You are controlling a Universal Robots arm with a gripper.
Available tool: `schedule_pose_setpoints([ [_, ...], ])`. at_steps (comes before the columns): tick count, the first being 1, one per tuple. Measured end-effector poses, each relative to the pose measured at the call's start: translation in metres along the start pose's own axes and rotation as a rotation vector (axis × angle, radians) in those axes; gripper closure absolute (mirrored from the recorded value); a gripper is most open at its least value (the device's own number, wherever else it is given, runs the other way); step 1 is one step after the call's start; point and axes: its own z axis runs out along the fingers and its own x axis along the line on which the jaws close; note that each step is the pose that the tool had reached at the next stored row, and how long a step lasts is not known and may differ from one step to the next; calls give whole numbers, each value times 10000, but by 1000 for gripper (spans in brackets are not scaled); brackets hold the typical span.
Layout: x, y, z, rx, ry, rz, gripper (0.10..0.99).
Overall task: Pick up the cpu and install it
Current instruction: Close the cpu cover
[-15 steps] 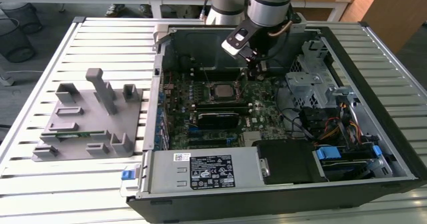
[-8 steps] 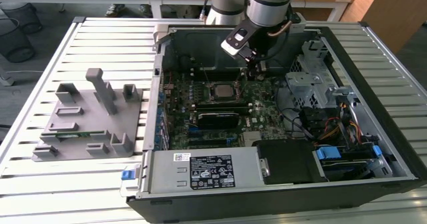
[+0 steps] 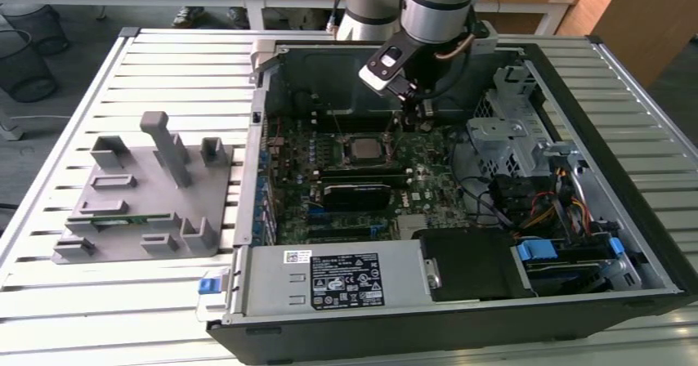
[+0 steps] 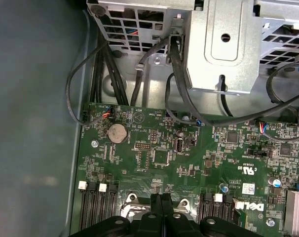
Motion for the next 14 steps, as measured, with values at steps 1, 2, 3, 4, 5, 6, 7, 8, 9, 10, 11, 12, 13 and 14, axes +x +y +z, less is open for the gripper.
schedule_pose_setpoints([
  [1,0,-3,0,0,0,0,980],
  [2,1,-6,0,0,0,0,980],
  [3,1,-9,0,0,0,0,980],
  [4,1,-12,0,-1,0,0,980],
  [5,1,-15,0,-1,0,-1,980],
  [6,2,-19,0,0,0,0,980],
  [7,2,-22,0,0,0,0,980],
  [8,2,-25,0,-1,1,0,980],
  [9,2,-28,0,0,1,0,980],
  [10,3,-31,0,0,0,0,980],
  [11,3,-34,0,-1,1,0,980],
  [12,3,-37,0,0,0,0,980],
  [13,4,-40,0,-1,1,0,980],
  [14,4,-43,0,0,0,0,980],
])
